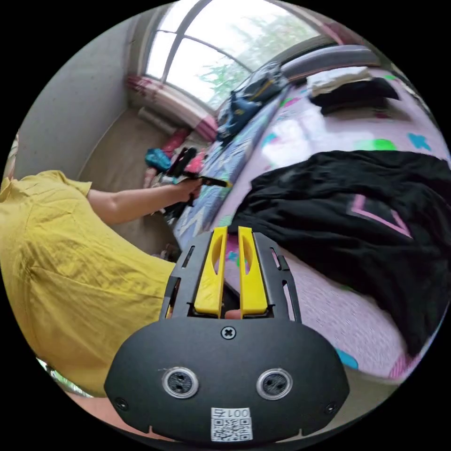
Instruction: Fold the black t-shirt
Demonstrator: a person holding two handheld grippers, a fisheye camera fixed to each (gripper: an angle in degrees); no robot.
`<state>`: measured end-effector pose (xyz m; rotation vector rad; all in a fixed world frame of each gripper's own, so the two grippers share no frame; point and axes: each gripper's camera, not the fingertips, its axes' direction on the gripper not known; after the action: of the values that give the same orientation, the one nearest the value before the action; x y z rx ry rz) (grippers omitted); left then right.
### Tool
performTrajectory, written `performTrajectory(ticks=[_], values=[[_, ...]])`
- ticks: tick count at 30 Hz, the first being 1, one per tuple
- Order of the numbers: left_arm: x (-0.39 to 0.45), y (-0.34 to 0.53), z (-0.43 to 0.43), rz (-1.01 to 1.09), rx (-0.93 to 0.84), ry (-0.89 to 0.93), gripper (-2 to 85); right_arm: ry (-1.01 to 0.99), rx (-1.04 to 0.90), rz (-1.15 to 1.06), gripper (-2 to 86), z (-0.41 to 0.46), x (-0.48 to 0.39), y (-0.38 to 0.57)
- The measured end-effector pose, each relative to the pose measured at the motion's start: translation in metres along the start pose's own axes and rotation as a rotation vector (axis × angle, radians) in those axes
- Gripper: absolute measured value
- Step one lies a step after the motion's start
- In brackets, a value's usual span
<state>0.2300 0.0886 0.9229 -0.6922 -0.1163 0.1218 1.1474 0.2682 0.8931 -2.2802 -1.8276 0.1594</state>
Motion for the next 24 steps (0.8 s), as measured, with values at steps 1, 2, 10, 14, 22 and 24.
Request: performTrajectory(ticks=[1,2,10,14,22,24], values=[[0.03,-0.004,0.006,0.102,-0.004,0.004,-1.3,0.053,0.022,0.027,2.3,-0.013,0.007,0.008],[0.063,-0.009,0.01,0.201,-0.003,0.009,-1.2,0.155,0.06,0.081,2.7,-0.04,0.019,0.024],[0.291,-0.049,0.017,0.879,0.073,0.064,4.4,0.467,0.082,0.159,7.5,-0.134,0.086,0.072],[0.381,-0.066,0.048,1.133,0.083,0.09,4.5,0.472,-0.003,0.053,9.0,-0.134,0.119,0.059],[0.423,-0.064,0.131,1.428,-0.026,-0.054,2.9,0.381,-0.127,-0.103,6.5,-0.114,0.154,0.054],[0.419,-0.064,0.131,1.435,-0.001,-0.037,0.1,0.418,-0.083,-0.133,3.2,-0.118,0.149,0.065]])
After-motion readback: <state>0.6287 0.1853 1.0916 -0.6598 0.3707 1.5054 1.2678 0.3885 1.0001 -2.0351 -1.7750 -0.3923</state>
